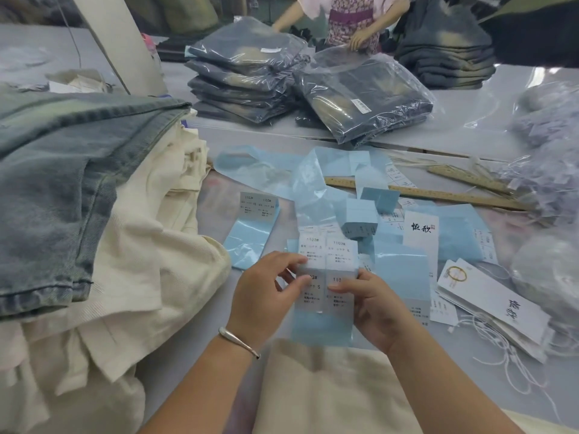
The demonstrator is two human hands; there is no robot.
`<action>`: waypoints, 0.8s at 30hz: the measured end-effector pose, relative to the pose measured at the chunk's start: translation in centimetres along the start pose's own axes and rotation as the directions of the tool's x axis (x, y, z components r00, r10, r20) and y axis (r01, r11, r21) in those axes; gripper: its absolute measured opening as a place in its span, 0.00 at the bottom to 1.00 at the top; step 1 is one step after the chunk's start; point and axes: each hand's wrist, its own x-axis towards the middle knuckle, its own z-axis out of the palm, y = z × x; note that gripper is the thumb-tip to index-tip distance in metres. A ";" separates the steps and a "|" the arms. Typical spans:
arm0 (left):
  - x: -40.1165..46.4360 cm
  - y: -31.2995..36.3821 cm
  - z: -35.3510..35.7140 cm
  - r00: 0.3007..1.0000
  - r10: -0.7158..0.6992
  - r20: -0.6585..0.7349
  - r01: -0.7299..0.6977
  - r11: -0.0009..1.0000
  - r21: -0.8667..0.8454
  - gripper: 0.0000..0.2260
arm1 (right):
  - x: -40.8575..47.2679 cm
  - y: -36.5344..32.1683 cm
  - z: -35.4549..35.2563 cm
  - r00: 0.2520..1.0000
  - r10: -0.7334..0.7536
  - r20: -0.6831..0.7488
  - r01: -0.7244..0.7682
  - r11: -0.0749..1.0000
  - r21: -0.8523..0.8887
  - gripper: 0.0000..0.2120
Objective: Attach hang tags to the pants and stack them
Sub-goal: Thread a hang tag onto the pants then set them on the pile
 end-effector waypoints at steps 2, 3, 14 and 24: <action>0.0 0.1 0.2 1.000 0.017 0.008 -0.017 1.000 0.005 0.12 | -0.3 -0.2 0.3 0.999 0.002 0.036 -0.003 0.999 0.033 0.20; 0.0 0.1 0.2 1.000 0.030 0.002 -0.030 0.999 0.011 0.11 | -0.4 -0.3 0.4 1.000 -0.001 0.025 0.000 0.999 0.034 0.19; -0.3 0.5 0.5 0.987 0.126 -0.098 -0.110 0.983 0.150 0.10 | -0.7 -0.7 1.5 0.993 -0.023 -0.117 0.030 0.998 0.059 0.10; -0.6 0.4 0.2 0.949 0.293 -0.116 -0.247 0.920 0.303 0.04 | -1.0 -1.0 1.4 0.992 -0.031 -0.126 0.033 0.999 0.009 0.09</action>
